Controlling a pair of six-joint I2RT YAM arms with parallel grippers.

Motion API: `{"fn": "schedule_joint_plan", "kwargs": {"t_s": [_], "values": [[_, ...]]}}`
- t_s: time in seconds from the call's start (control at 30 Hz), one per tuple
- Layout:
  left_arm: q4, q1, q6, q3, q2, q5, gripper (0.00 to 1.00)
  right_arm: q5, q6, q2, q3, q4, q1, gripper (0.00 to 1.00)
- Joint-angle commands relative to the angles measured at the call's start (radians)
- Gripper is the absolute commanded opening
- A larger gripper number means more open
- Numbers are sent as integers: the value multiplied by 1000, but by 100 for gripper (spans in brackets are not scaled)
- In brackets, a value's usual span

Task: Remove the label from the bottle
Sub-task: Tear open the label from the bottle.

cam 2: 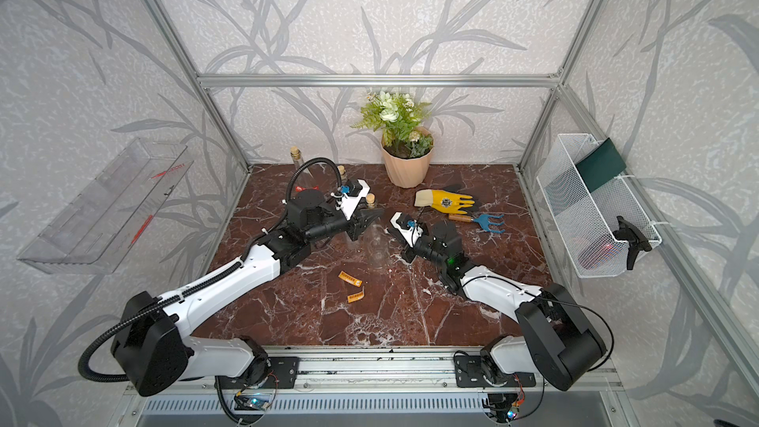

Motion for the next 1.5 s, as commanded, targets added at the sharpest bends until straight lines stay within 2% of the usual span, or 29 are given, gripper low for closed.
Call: {"fn": "schedule_joint_plan", "kwargs": {"t_s": [0.0,0.5,1.47], "values": [[-49,-4,20,-34,-13,-7,8,29,12,16,33,14,-9,0],[-51,-5,20,-37,-9,-9,8,72,7,41,55,-1,-10,0],[-54,-7,27,-41,-18,-16,8,80,4,101,111,2,-15,0]]}}
